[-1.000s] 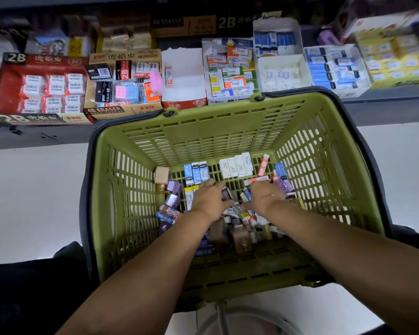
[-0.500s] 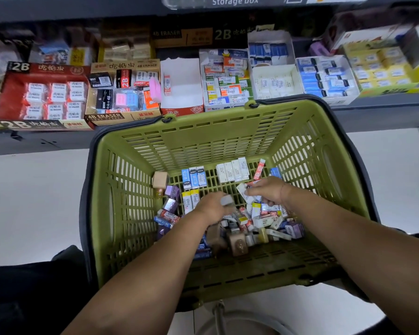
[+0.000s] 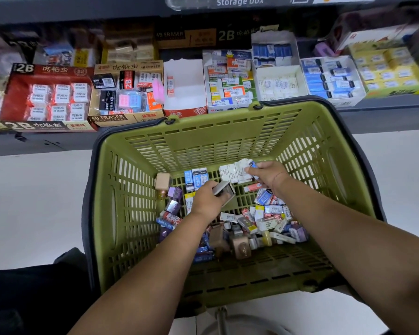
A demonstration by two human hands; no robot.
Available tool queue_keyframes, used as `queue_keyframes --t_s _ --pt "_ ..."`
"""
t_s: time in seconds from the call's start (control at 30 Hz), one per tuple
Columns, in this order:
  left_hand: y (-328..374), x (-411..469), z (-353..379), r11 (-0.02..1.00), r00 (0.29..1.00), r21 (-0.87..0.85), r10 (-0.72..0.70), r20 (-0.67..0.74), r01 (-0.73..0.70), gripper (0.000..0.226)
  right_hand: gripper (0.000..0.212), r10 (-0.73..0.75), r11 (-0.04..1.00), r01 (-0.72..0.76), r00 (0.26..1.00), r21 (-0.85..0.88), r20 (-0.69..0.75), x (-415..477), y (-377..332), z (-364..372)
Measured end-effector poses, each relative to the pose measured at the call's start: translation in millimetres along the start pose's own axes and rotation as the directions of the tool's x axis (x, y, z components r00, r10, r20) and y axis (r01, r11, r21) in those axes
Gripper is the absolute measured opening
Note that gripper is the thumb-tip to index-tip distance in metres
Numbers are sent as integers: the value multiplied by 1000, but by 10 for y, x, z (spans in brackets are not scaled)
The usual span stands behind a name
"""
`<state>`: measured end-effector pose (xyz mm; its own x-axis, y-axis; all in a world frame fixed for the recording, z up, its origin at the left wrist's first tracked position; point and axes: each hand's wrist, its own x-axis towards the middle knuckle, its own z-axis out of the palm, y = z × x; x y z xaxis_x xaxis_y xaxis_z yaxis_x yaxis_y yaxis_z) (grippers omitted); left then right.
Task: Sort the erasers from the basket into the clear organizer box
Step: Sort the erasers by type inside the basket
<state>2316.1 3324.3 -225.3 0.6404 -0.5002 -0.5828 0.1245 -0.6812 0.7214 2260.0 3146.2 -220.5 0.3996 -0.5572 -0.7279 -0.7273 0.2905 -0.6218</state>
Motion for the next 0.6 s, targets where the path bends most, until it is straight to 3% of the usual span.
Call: queue_keyframes --t_s 0.2,0.3,0.4,0.5,0.6 --pt "-30 8 -182 994 990 -101 -57 -129 45 17 43 -32 996 35 999 -82 36 79 -11 326" --pt "-103 -30 -350 982 981 -168 -108 -161 80 10 25 -85 962 65 994 -266 -64 97 10 379" --pt "-229 -89 -496 965 967 -208 -195 -165 159 12 25 -252 856 131 950 -499 -183 33 -50 424" --pt "-323 -124 -608 933 929 -282 -291 -229 223 23 23 -354 804 268 933 -532 -65 -56 -140 609" --pt "-381 -115 -670 913 898 -331 -336 -283 237 20 36 -293 844 288 954 -453 61 -132 -163 879"
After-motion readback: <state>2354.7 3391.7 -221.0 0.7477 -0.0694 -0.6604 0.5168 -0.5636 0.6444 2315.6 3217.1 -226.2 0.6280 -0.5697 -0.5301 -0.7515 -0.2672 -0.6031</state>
